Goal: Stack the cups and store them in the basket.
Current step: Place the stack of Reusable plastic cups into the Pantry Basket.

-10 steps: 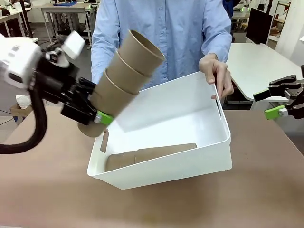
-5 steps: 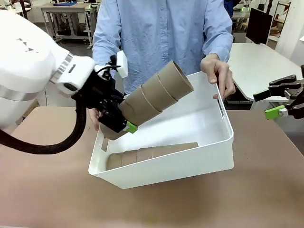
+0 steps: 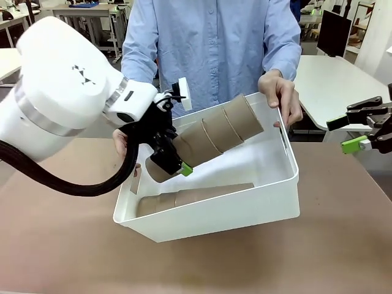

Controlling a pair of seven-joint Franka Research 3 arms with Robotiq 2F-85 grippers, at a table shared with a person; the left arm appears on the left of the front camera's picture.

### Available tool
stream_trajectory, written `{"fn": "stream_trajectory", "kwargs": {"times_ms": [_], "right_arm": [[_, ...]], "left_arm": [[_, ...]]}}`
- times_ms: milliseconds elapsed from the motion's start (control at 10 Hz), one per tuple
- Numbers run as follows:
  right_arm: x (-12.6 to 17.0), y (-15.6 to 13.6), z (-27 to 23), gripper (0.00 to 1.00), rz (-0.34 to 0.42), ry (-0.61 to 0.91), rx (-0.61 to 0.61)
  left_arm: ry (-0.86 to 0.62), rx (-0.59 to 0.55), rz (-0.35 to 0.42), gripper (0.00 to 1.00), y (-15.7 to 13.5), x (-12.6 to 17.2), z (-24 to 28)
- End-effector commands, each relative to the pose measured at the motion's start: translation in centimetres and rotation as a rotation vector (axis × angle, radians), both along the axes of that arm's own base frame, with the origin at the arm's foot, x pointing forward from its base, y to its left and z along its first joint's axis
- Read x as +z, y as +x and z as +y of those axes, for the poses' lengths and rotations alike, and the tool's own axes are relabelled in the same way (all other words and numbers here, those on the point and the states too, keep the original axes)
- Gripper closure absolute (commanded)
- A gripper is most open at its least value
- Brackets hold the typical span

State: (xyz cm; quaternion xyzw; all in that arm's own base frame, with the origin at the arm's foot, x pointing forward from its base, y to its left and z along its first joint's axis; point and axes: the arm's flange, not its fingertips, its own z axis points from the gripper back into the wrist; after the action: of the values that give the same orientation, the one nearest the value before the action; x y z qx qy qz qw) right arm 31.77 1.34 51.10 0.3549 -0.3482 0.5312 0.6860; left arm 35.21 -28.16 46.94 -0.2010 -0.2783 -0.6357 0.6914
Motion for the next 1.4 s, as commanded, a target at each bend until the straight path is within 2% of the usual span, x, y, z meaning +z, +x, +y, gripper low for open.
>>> {"fn": "stream_trajectory", "kwargs": {"times_ms": [0,500,1000,1100,1300], "right_arm": [[0.2,0.1,0.0,0.00,-0.006,0.017,0.002],[0.2,0.1,0.0,0.00,-0.006,0.017,0.002],[0.2,0.1,0.0,0.00,-0.006,0.017,0.002],[0.2,0.1,0.0,0.00,-0.006,0.017,0.002],[0.2,0.1,0.0,0.00,-0.006,0.017,0.002]], "left_arm": [[0.024,0.019,-0.005,0.16,0.8,0.1,-1.5],[0.108,0.040,-0.042,0.16,3.1,-2.9,-3.5],[0.114,0.037,-0.050,0.16,4.8,-4.3,-4.1],[0.110,0.044,-0.054,0.00,4.8,-4.3,-4.2],[0.085,0.035,-0.059,0.00,4.7,-3.9,-4.2]]}}
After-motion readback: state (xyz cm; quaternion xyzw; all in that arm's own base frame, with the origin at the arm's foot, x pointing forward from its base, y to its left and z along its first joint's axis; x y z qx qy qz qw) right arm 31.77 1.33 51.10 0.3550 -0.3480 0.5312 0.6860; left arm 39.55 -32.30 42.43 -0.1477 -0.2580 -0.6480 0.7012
